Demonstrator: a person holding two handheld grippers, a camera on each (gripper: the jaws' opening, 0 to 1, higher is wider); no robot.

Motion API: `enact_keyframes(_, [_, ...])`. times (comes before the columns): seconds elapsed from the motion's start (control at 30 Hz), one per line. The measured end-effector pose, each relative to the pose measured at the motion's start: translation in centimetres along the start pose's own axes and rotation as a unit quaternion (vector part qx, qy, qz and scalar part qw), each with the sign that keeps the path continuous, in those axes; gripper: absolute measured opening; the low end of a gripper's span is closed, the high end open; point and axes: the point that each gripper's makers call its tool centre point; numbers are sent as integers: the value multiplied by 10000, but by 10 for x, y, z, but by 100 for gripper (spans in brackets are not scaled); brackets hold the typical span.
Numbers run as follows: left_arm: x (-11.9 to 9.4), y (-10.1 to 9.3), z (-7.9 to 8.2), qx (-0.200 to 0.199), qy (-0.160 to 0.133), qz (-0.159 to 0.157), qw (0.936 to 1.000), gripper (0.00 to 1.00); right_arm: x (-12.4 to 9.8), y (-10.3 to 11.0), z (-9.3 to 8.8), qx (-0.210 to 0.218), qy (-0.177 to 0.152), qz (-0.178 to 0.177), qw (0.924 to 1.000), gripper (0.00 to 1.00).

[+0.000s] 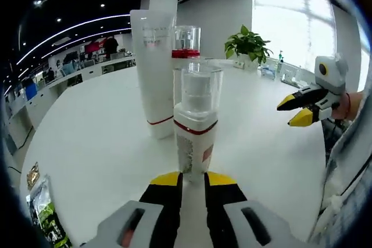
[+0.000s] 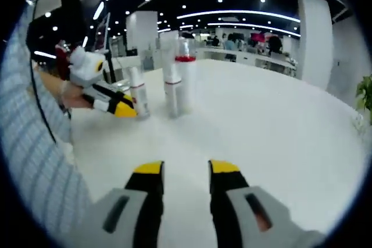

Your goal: Arrange the skincare products in the storage area until every visible bottle or jar stands upright without overlapping.

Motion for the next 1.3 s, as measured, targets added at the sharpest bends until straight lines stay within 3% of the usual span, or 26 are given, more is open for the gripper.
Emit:
enact_keyframes(0.2, [12, 5, 5, 121, 63, -7, 9999, 15, -3, -10, -10, 180, 93, -176, 9996, 28])
enact_keyframes(0.37, [23, 9, 13, 318, 109, -115, 9994, 15, 3, -18, -3, 154, -14, -340, 9993, 27])
enact_keyframes(0.47, [30, 16, 19, 390, 154, -160, 9990, 15, 2, -22, 0, 391, -117, -556, 9976, 27])
enact_keyframes(0.57, [33, 17, 21, 393, 129, -199, 9989, 15, -1, -13, -8, 295, -13, -408, 9987, 27])
enact_keyframes(0.63, [35, 15, 21, 575, 176, -270, 9978, 15, -2, -12, -24, 77, 268, -381, 9989, 27])
enact_keyframes(0.8, [40, 19, 21, 662, 271, -255, 9971, 15, -7, -18, -23, 375, 153, -497, 9979, 26])
enact_keyframes(0.97, [42, 20, 27, 718, 228, -258, 9968, 15, -4, -16, -35, 152, 423, -461, 9979, 25])
enact_keyframes(1.3, [44, 20, 28, 777, 255, -304, 9962, 16, -3, -12, -35, 76, 460, -323, 9984, 25])
Point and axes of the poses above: the point that each gripper's makers call its tool centre point, and the gripper's own axes: x roughly forward along the fingers, y roughly to its left, z roughly out of its top, and after that the axes turned 6 degrees about -z, right-handed
